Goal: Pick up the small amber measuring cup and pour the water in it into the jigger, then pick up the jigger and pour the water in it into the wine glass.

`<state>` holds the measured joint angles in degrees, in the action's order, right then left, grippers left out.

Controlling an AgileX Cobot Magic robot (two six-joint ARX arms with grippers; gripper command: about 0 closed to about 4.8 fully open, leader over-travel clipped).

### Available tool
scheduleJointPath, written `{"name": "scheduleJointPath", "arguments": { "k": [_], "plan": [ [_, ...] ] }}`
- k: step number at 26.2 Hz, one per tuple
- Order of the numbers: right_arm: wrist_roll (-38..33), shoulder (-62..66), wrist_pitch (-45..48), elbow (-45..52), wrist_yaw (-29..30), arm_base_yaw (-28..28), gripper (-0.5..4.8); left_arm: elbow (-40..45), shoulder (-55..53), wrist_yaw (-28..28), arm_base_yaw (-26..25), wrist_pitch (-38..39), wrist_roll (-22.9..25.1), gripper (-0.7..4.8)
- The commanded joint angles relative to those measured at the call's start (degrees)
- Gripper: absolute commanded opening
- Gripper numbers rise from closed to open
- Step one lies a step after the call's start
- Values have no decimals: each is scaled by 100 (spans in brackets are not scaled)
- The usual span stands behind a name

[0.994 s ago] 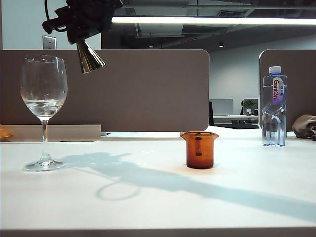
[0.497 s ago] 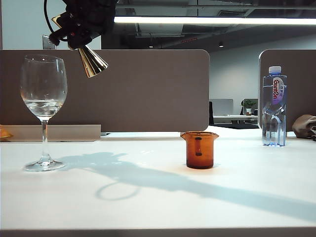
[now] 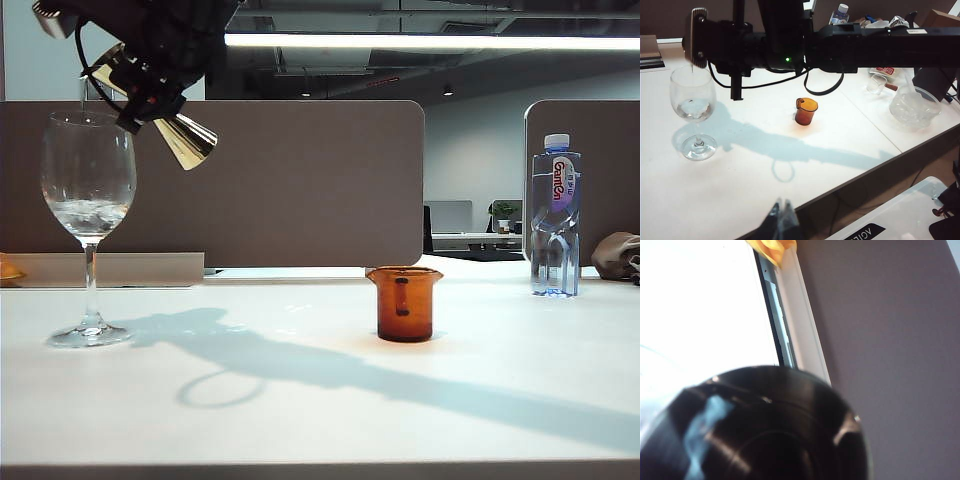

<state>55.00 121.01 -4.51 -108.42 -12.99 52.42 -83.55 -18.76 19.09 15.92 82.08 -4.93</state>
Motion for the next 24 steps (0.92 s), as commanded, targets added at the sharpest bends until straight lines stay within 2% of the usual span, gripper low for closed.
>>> {"name": "scheduleJointPath", "arguments": {
  "k": [1,5,10,16,18,20,24],
  "plan": [
    [227,-7,173,-87,-42,9,30,-17,-4,22,-4,28,2,-2],
    [271,-7,175,-98,-153,-17,30,-17,-4,22,-4,28,2,-2],
    [662,-7,173,-105,-256,-66,30,-17,-4,22,-4,28,2,-2],
    [1241,-7,197,-105,-385,-142,26,-17,-4,22,-4,28,2,-2],
    [1637,-7,212,-107,-402,-151,25,-17,-4,22,-4,28,2,-2],
    [2035,-9,452,-109,-490,-153,25,-17,-4,22,-4,28,2,-2],
    [2382,-9,831,-136,-529,-151,23,-17,-4,22,-4,28,2,-2]
  ]
}}
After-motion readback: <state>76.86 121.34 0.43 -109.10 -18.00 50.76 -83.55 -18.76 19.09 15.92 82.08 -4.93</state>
